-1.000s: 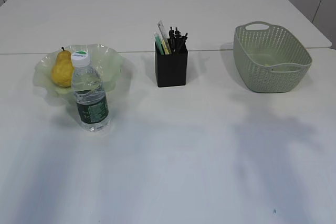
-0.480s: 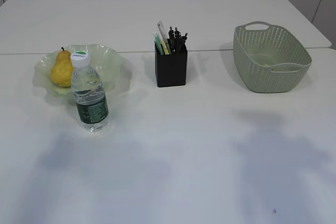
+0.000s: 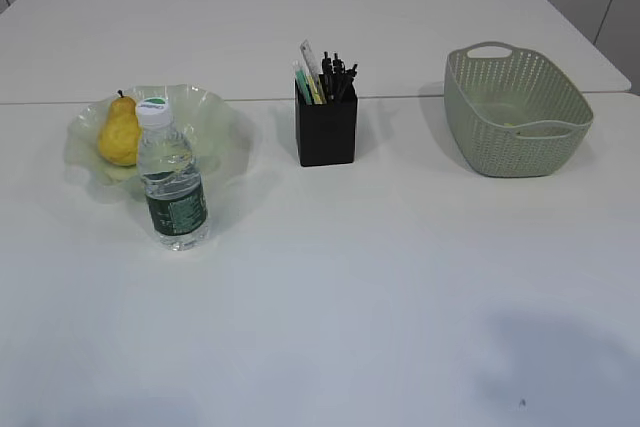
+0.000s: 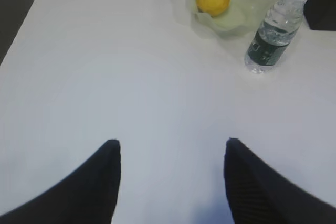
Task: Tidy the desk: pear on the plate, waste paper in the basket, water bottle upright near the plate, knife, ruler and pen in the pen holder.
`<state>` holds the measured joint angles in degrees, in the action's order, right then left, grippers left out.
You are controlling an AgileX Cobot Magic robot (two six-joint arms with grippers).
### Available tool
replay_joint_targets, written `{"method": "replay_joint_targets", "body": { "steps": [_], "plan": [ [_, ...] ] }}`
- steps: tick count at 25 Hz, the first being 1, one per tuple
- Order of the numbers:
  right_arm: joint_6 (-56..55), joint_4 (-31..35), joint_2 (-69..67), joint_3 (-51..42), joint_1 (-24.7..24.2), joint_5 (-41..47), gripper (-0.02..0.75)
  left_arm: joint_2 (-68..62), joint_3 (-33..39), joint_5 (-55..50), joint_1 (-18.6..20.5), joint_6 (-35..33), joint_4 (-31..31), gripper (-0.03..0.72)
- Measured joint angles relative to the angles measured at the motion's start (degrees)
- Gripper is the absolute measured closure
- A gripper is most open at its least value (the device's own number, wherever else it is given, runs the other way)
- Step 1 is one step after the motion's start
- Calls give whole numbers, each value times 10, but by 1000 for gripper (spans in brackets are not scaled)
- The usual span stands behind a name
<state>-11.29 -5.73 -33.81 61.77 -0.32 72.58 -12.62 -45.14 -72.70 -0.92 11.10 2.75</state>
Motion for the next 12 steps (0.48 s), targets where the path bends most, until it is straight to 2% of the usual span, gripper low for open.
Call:
{"method": "replay_joint_targets", "body": {
  "steps": [6, 12],
  "plan": [
    [0, 4, 87, -41, 0, 2, 249, 122, 28, -3, 0, 0, -13, 245],
    [6, 17, 197, -80, 0, 3, 250, 123, 44, -5, 0, -3, -13, 245]
  ]
}}
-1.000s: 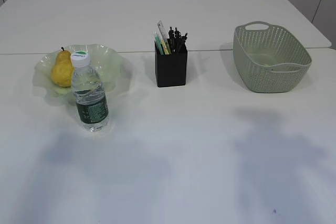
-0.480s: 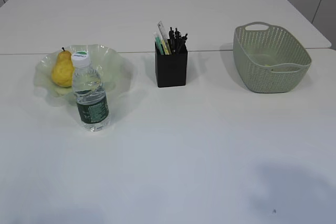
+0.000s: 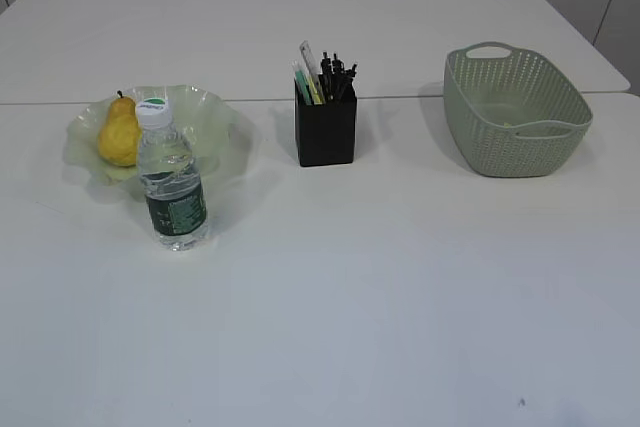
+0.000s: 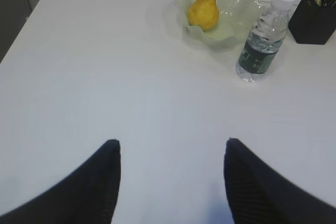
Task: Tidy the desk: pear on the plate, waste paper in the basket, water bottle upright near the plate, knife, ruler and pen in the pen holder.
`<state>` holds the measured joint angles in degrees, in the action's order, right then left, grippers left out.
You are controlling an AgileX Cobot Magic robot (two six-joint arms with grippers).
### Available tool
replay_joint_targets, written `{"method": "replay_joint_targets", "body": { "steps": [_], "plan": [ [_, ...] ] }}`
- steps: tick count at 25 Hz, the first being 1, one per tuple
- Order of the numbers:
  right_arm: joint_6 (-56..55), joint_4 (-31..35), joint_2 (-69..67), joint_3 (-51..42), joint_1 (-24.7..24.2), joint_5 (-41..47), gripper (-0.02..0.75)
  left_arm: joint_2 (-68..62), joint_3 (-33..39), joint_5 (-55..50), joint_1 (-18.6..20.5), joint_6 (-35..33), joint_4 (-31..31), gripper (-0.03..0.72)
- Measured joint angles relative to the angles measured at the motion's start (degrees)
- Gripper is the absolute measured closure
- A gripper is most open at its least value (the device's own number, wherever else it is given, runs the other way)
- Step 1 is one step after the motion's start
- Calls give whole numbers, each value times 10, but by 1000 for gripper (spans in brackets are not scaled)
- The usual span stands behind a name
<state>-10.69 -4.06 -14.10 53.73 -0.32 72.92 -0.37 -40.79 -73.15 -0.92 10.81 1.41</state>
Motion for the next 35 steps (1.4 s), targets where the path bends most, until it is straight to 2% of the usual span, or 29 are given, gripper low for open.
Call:
{"method": "replay_joint_targets", "body": {
  "steps": [8, 11, 20, 26, 35],
  "plan": [
    [25, 66, 134, -81, 0, 1, 251, 0, 44, 0, 0, -20, 20, 245],
    [70, 59, 153, -118, 0, 2, 251, 0, 59, 0, 0, -21, 24, 245],
    [95, 41, 153, -224, 0, -14, 251, 0, 88, 35, 0, -22, 50, 245],
    [100, 24, 153, -246, 0, -62, 251, 0, 105, 81, 0, -23, 50, 245],
    [100, 23, 153, -250, 0, -65, 251, 0, 109, 91, 0, -26, 49, 243]
  ]
}}
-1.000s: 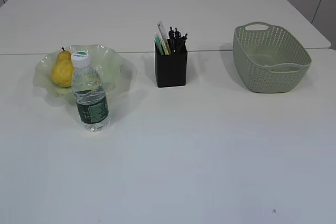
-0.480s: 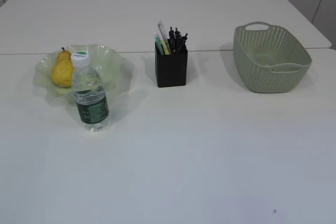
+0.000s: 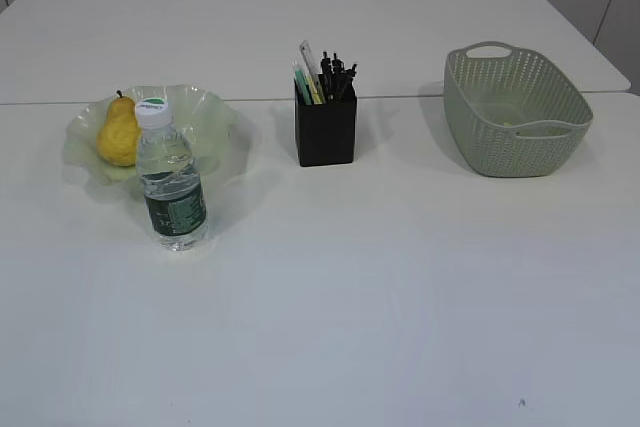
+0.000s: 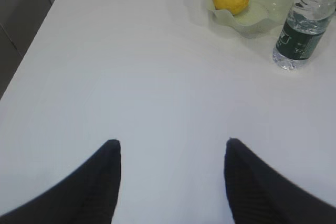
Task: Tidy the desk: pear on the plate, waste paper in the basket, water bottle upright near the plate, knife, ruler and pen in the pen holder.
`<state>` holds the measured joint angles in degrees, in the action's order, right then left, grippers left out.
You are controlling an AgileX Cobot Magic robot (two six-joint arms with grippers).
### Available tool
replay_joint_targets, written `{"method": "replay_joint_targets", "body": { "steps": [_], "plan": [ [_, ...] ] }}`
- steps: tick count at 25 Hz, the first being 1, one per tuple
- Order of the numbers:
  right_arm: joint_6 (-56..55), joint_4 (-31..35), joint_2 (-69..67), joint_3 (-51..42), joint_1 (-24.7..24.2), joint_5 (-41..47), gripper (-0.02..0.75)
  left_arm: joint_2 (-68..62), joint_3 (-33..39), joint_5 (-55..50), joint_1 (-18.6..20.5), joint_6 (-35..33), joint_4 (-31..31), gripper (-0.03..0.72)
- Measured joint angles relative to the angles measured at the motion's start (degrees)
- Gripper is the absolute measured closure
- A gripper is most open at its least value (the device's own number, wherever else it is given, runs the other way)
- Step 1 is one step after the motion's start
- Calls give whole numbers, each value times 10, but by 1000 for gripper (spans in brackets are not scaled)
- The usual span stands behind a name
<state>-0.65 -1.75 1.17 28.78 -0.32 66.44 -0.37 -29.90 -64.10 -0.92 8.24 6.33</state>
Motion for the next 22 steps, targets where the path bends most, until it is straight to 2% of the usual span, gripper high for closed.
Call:
{"method": "replay_joint_targets", "body": {
  "steps": [15, 22],
  "plan": [
    [1, 0, 0, 0, 0, -2, 252, 0, 0, 0, 0, 0, 0, 265],
    [1, 0, 0, 0, 0, -3, 252, 0, 0, 0, 0, -1, 0, 299]
  ]
}}
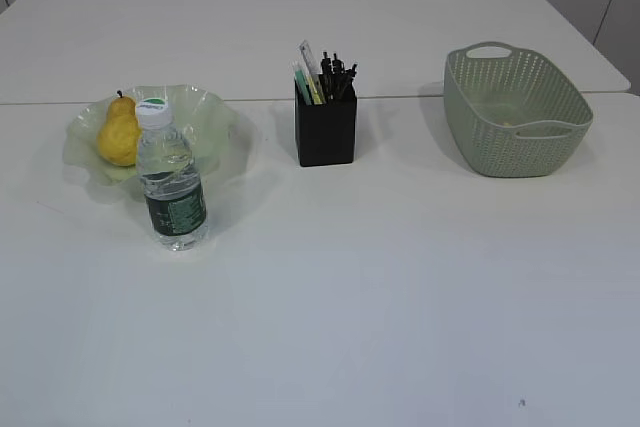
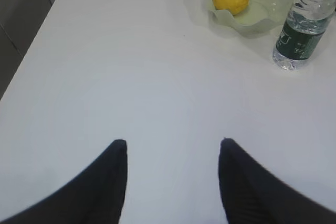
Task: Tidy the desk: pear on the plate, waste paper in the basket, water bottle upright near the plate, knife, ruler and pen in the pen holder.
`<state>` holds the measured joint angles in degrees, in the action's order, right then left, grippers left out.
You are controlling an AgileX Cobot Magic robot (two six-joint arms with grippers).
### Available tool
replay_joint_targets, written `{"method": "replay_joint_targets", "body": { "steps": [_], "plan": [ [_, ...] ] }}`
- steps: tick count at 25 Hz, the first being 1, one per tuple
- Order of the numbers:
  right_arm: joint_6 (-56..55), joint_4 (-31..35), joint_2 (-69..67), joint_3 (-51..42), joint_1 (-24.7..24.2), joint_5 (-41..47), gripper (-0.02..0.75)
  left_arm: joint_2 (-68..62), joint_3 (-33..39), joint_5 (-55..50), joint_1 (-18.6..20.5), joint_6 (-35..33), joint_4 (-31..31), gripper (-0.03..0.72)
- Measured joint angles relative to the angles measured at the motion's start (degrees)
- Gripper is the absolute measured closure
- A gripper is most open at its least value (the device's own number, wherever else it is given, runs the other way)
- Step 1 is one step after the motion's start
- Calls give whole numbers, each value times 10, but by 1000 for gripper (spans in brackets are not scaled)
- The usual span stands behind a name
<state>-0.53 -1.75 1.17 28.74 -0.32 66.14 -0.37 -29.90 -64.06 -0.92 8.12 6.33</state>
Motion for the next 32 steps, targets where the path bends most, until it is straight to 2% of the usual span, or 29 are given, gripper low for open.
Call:
{"method": "replay_joint_targets", "body": {
  "steps": [19, 32],
  "plan": [
    [18, -1, 0, 0, 0, 0, 253, 0, 0, 0, 7, -10, 0, 355],
    [19, -1, 0, 0, 0, 0, 253, 0, 0, 0, 8, -13, 0, 361]
  ]
}}
